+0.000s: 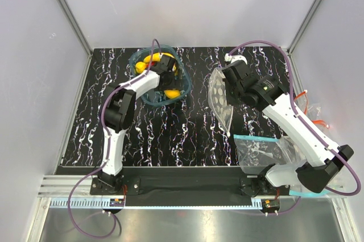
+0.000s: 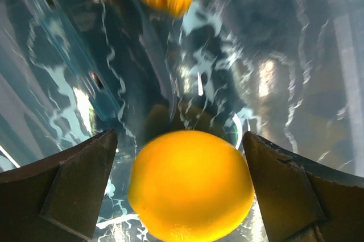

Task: Place the food in the zip-top bag and seal the zipper
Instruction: Pick up the fake fruit from the bin.

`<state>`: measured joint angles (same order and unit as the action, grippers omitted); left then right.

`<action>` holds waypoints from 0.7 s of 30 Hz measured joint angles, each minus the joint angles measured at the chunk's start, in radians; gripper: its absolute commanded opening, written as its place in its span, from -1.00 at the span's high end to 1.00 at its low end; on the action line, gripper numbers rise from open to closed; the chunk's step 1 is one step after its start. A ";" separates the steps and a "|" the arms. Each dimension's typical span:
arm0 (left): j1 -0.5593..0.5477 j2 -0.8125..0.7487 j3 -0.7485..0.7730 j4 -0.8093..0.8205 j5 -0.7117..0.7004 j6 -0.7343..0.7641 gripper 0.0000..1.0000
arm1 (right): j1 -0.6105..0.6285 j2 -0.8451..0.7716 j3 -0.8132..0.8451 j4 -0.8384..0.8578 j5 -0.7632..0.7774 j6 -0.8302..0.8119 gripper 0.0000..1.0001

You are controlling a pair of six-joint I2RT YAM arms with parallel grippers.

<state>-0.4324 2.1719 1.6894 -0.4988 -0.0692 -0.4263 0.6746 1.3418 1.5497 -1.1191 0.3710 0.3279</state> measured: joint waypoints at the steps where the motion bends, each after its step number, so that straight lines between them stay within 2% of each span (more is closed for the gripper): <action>1: 0.000 -0.004 -0.020 0.008 0.001 0.000 -0.98 | 0.000 0.000 0.000 0.000 0.000 0.000 1.00; 6: -0.001 -0.064 -0.090 0.029 0.006 -0.004 -0.98 | 0.000 0.000 0.000 0.000 -0.008 -0.002 1.00; 10: -0.001 -0.072 -0.106 0.037 0.012 -0.006 -0.76 | 0.000 0.000 0.000 0.000 -0.018 -0.003 1.00; 11: -0.001 -0.073 -0.115 0.045 0.015 -0.009 -0.56 | 0.000 0.000 0.000 0.000 -0.018 -0.003 1.00; 14: -0.001 -0.074 -0.135 0.053 0.024 -0.017 -0.24 | 0.000 0.000 0.000 0.000 -0.021 -0.003 1.00; 21: -0.001 -0.079 -0.132 0.053 0.044 -0.014 -0.07 | 0.000 -0.003 0.000 0.000 -0.023 -0.003 1.00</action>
<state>-0.4335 2.0933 1.5574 -0.4458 -0.0250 -0.4400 0.6746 1.3384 1.5497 -1.1187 0.3477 0.3248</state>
